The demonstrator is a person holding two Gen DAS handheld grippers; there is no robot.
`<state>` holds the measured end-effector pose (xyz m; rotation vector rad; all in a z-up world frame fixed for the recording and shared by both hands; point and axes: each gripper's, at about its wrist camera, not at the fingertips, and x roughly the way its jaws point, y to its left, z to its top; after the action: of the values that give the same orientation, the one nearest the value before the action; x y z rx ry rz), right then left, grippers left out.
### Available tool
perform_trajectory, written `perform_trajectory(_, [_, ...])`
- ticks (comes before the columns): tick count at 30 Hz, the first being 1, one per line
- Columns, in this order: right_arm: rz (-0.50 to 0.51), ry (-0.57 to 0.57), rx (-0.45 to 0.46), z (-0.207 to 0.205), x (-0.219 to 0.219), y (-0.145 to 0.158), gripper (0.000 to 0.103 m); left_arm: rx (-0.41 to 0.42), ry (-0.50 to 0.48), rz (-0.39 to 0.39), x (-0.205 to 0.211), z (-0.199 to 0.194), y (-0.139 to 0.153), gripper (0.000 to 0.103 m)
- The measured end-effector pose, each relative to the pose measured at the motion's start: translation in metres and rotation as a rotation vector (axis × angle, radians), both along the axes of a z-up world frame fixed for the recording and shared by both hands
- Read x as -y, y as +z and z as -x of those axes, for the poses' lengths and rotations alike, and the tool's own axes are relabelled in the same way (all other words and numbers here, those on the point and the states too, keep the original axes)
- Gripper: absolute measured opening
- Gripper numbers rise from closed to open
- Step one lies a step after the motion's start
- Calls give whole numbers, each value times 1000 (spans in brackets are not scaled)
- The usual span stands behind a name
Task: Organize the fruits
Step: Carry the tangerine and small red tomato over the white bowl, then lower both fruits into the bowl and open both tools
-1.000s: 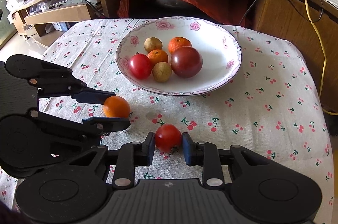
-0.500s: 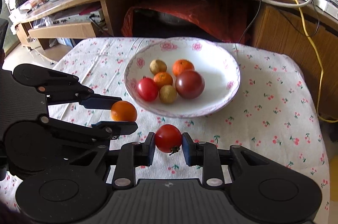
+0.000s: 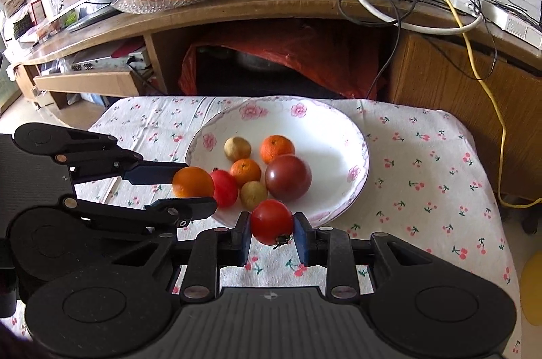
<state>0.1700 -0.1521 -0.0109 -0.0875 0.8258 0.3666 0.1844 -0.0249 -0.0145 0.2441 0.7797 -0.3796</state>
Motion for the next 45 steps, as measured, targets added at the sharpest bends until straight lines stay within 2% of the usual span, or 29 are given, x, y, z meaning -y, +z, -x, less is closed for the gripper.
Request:
perform_trajectory(15, [-28, -35, 20, -18, 5, -7, 24, 26, 36, -13, 3, -17, -5, 40])
perform_trajectory(37, [-34, -33, 38, -40, 5, -12, 25, 13, 78, 55, -4, -38, -10, 39])
perform_trajectory(45, [-28, -43, 55, -46, 7, -13, 26, 15, 71, 57, -1, -41, -12, 40])
